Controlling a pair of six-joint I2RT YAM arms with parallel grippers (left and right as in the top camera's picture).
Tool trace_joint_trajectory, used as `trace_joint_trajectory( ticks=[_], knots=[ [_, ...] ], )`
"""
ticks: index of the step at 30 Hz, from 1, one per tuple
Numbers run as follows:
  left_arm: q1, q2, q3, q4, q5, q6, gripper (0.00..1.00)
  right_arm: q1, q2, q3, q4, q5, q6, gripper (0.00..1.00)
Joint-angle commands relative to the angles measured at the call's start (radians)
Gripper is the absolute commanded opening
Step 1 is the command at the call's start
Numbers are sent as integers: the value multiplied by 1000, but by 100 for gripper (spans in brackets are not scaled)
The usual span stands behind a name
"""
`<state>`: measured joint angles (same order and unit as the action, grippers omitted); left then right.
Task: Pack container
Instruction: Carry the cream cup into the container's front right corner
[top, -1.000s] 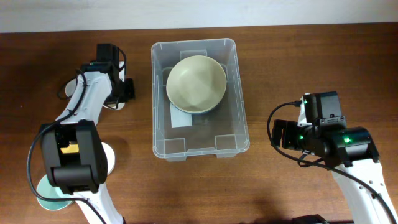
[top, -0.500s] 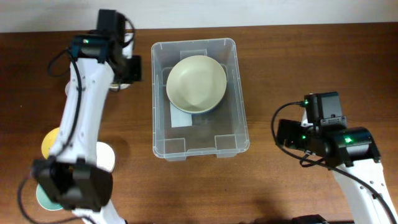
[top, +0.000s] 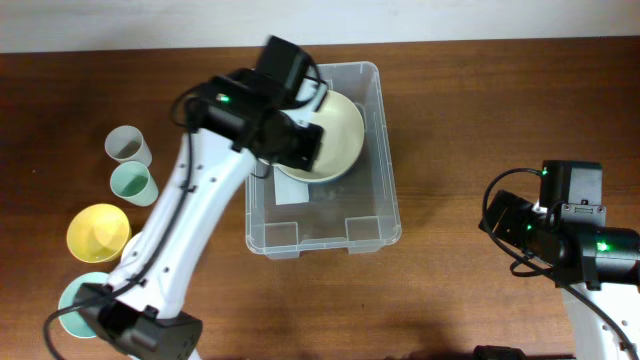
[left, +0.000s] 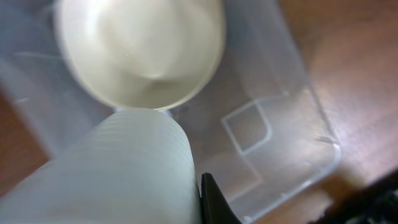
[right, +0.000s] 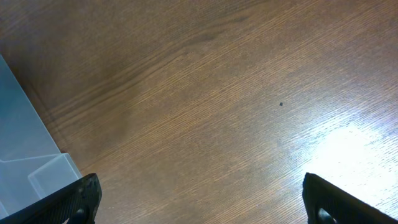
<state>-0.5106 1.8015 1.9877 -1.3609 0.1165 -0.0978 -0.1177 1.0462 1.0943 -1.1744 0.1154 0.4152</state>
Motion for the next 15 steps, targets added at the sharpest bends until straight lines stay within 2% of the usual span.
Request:
trace_joint_trajectory(
  ticks=[1,8,15],
  knots=[
    [-71,51,3,6,53,12,1,-7,-5,-5,-1,8,8,99],
    [-170,153,3,14,79,2,1,-7,-5,-5,-1,-25,-18,99],
    [-239,270,3,37,78,-173,0,-7,-5,-5,-2,-25,-18,99]
  ],
)
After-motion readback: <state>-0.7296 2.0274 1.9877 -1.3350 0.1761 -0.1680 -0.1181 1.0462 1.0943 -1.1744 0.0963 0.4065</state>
